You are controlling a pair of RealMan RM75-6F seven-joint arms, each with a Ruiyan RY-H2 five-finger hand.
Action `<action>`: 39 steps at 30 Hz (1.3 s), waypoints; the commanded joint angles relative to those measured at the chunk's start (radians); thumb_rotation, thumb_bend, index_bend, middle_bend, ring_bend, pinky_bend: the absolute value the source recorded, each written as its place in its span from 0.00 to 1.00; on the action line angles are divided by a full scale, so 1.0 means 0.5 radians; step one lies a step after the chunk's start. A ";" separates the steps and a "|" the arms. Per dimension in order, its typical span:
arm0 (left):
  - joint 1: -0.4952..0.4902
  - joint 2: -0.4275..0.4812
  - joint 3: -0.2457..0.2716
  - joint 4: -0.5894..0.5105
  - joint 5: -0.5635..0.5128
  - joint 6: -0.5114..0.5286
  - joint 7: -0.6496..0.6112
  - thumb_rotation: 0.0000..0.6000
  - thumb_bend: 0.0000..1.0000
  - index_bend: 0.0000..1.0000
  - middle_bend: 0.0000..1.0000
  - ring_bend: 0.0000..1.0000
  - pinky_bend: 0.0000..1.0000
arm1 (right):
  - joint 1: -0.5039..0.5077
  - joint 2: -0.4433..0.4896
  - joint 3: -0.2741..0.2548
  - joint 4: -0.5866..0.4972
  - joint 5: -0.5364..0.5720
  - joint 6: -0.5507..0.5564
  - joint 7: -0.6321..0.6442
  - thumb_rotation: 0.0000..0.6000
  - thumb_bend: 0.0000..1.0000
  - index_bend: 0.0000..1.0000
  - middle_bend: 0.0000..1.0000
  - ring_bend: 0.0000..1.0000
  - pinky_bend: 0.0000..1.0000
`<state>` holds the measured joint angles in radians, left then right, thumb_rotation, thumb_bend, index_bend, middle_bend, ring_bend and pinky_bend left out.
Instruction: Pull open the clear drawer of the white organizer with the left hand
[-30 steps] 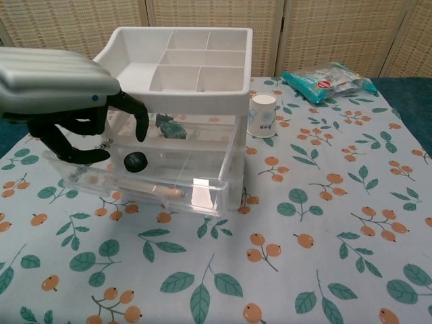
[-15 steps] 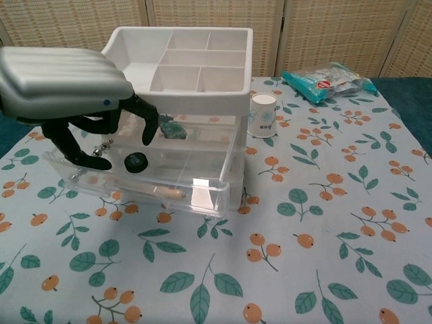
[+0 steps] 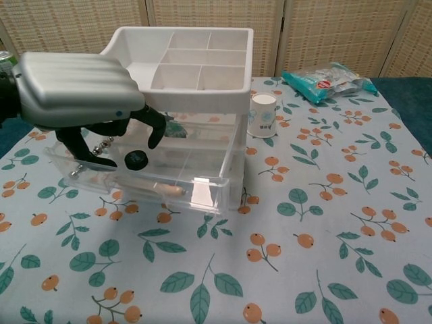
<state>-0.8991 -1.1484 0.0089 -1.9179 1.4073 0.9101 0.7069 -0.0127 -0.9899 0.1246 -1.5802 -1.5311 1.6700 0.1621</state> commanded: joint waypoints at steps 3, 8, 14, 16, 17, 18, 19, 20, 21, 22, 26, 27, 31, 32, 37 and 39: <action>-0.014 0.006 -0.016 -0.004 -0.025 -0.042 0.024 1.00 0.22 0.41 1.00 1.00 1.00 | 0.000 -0.002 0.000 0.001 0.003 -0.002 0.000 1.00 0.28 0.04 0.19 0.13 0.05; -0.023 -0.003 -0.032 0.006 -0.044 -0.066 0.051 1.00 0.22 0.43 1.00 1.00 1.00 | -0.002 -0.001 0.002 0.002 0.005 0.001 0.002 1.00 0.28 0.04 0.19 0.13 0.05; -0.032 0.003 -0.052 -0.014 -0.100 -0.086 0.099 1.00 0.22 0.44 1.00 1.00 1.00 | -0.003 -0.002 0.002 0.008 0.005 0.001 0.011 1.00 0.28 0.04 0.19 0.13 0.06; -0.036 0.005 -0.053 -0.019 -0.106 -0.094 0.108 1.00 0.22 0.45 1.00 1.00 1.00 | -0.002 -0.004 0.003 0.012 0.008 -0.001 0.014 1.00 0.28 0.04 0.19 0.13 0.06; -0.037 0.006 -0.053 -0.023 -0.109 -0.098 0.112 1.00 0.22 0.45 1.00 1.00 1.00 | -0.002 -0.005 0.003 0.013 0.009 -0.001 0.016 1.00 0.28 0.04 0.19 0.13 0.06; -0.039 0.006 -0.053 -0.026 -0.111 -0.102 0.118 1.00 0.22 0.44 1.00 1.00 1.00 | -0.001 -0.005 0.004 0.016 0.009 -0.002 0.017 1.00 0.28 0.04 0.19 0.13 0.06; -0.041 0.004 -0.053 -0.027 -0.114 -0.104 0.125 1.00 0.22 0.44 1.00 1.00 1.00 | -0.001 -0.006 0.004 0.017 0.008 -0.001 0.019 1.00 0.28 0.04 0.19 0.13 0.06; -0.041 0.001 -0.055 -0.026 -0.117 -0.104 0.131 1.00 0.22 0.43 1.00 1.00 1.00 | -0.002 -0.006 0.004 0.018 0.007 0.000 0.021 1.00 0.28 0.04 0.19 0.13 0.06; -0.042 -0.001 -0.056 -0.024 -0.121 -0.103 0.138 1.00 0.22 0.43 1.00 1.00 1.00 | -0.002 -0.005 0.004 0.019 0.006 0.001 0.022 1.00 0.28 0.04 0.19 0.13 0.06; -0.043 -0.004 -0.058 -0.023 -0.131 -0.104 0.145 1.00 0.22 0.43 1.00 1.00 1.00 | -0.003 -0.005 0.004 0.020 0.007 0.001 0.023 1.00 0.28 0.04 0.19 0.13 0.06; -0.050 -0.013 -0.067 -0.020 -0.149 -0.107 0.159 1.00 0.22 0.41 1.00 1.00 1.00 | -0.007 -0.005 0.003 0.022 0.010 0.005 0.027 1.00 0.28 0.04 0.19 0.13 0.06; -0.051 -0.014 -0.067 -0.020 -0.149 -0.107 0.164 1.00 0.22 0.41 1.00 1.00 1.00 | -0.008 -0.005 0.003 0.022 0.010 0.005 0.028 1.00 0.28 0.04 0.19 0.13 0.06; -0.062 -0.018 -0.065 -0.024 -0.167 -0.127 0.184 1.00 0.22 0.40 1.00 1.00 1.00 | -0.008 -0.006 0.003 0.024 0.012 0.004 0.030 1.00 0.28 0.04 0.19 0.13 0.06; -0.067 -0.019 -0.064 -0.023 -0.174 -0.135 0.193 1.00 0.22 0.40 1.00 1.00 1.00 | -0.008 -0.006 0.003 0.024 0.012 0.003 0.030 1.00 0.28 0.04 0.19 0.13 0.06; -0.086 -0.025 -0.071 -0.024 -0.214 -0.151 0.218 1.00 0.23 0.41 1.00 1.00 1.00 | -0.009 -0.005 0.005 0.025 0.012 0.006 0.031 1.00 0.28 0.04 0.19 0.13 0.06; -0.092 -0.026 -0.072 -0.023 -0.229 -0.153 0.227 1.00 0.25 0.42 1.00 1.00 1.00 | -0.009 -0.005 0.005 0.027 0.013 0.006 0.034 1.00 0.28 0.04 0.19 0.13 0.06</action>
<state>-0.9439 -1.1610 -0.0266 -1.9297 1.2951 0.8342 0.8189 -0.0175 -0.9925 0.1270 -1.5667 -1.5247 1.6729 0.1790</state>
